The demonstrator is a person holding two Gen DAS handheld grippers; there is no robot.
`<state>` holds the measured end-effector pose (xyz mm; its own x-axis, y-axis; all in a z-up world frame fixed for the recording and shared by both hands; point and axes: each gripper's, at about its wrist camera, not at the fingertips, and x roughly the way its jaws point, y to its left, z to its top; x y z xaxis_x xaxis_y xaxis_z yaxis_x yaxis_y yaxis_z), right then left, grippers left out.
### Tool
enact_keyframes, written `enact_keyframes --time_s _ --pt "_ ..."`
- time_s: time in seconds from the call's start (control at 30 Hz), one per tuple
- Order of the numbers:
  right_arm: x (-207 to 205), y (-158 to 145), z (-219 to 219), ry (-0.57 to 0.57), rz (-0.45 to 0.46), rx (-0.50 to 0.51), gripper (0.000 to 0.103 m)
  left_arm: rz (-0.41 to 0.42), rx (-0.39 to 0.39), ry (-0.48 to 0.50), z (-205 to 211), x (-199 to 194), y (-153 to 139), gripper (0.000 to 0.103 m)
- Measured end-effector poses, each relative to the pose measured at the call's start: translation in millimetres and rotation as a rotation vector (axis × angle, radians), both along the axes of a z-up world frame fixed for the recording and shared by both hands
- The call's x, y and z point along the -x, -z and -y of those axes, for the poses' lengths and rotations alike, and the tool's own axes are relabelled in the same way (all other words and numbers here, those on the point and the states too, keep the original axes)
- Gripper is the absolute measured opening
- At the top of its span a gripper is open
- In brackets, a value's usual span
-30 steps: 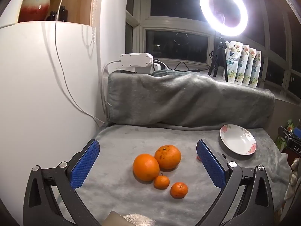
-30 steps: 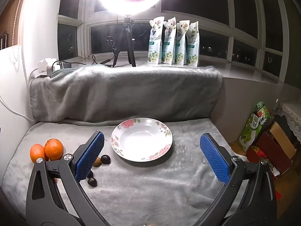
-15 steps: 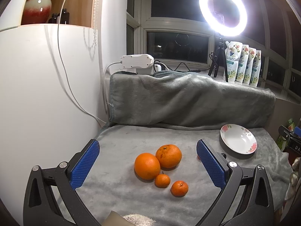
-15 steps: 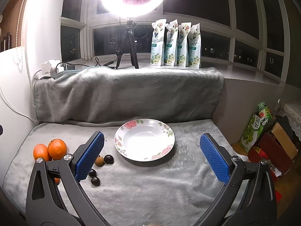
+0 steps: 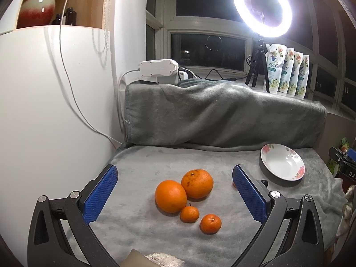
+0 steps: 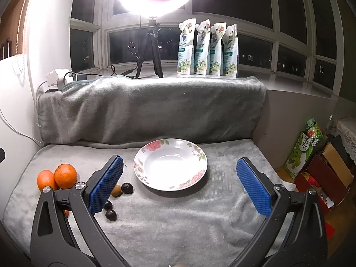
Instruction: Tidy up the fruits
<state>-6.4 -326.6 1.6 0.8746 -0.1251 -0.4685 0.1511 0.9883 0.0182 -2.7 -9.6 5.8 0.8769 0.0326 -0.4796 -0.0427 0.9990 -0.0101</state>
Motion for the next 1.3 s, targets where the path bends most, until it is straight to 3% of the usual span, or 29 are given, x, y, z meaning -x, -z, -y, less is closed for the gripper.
enact_keyframes --time_s 1.3 --pt "-5.6 2.4 0.6 -0.009 -0.008 -0.006 0.103 0.008 -0.003 0.006 7.1 -4.2 0.3 0.102"
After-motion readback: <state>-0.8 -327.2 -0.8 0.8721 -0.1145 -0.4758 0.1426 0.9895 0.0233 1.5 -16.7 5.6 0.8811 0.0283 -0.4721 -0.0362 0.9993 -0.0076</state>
